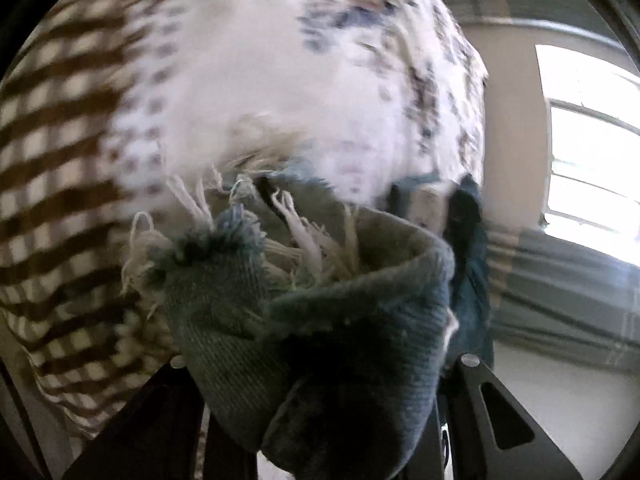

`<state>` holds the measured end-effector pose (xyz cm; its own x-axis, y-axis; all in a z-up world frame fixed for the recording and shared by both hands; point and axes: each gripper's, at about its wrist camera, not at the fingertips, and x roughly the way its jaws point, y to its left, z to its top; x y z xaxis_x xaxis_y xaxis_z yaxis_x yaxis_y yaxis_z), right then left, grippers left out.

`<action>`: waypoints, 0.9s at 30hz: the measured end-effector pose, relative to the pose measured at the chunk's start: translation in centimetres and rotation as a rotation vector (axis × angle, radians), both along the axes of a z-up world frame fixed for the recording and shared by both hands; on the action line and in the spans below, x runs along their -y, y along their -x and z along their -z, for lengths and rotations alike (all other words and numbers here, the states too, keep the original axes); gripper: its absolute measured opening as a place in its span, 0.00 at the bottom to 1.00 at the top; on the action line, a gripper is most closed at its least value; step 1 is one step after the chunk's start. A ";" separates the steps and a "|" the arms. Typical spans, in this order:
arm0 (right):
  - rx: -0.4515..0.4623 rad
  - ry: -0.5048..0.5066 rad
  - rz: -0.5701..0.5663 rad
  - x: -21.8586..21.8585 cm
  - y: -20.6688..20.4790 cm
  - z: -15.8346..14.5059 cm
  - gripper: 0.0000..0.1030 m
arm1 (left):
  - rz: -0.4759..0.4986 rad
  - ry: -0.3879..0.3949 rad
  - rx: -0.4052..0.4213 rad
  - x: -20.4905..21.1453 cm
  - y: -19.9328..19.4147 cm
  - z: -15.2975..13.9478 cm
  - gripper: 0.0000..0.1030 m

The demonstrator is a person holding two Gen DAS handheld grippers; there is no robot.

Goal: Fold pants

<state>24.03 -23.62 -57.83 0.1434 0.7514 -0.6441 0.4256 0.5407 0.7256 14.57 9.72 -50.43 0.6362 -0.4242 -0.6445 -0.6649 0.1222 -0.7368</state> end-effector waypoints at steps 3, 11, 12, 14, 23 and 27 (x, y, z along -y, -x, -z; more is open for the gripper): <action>0.032 -0.003 0.041 1.2 -2.1 -4.2 0.24 | 0.056 0.000 0.025 0.0 -3.1 -3.5 0.21; 0.180 -0.047 0.137 4.7 -9.6 -15.3 0.24 | 0.179 -0.028 0.174 2.0 -15.8 -13.7 0.21; 0.204 -0.051 0.150 5.4 -11.0 -16.7 0.24 | 0.191 -0.037 0.194 2.4 -17.6 -14.8 0.21; 0.253 -0.058 0.174 5.8 -14.5 -18.9 0.24 | 0.210 -0.038 0.245 3.0 -21.5 -16.8 0.21; 0.371 -0.033 0.252 11.0 -30.3 -20.2 0.23 | 0.324 -0.101 0.369 5.9 -40.5 -15.7 0.21; 0.283 0.000 0.254 11.5 -33.2 -11.6 0.23 | 0.396 -0.112 0.259 6.5 -44.2 -7.2 0.21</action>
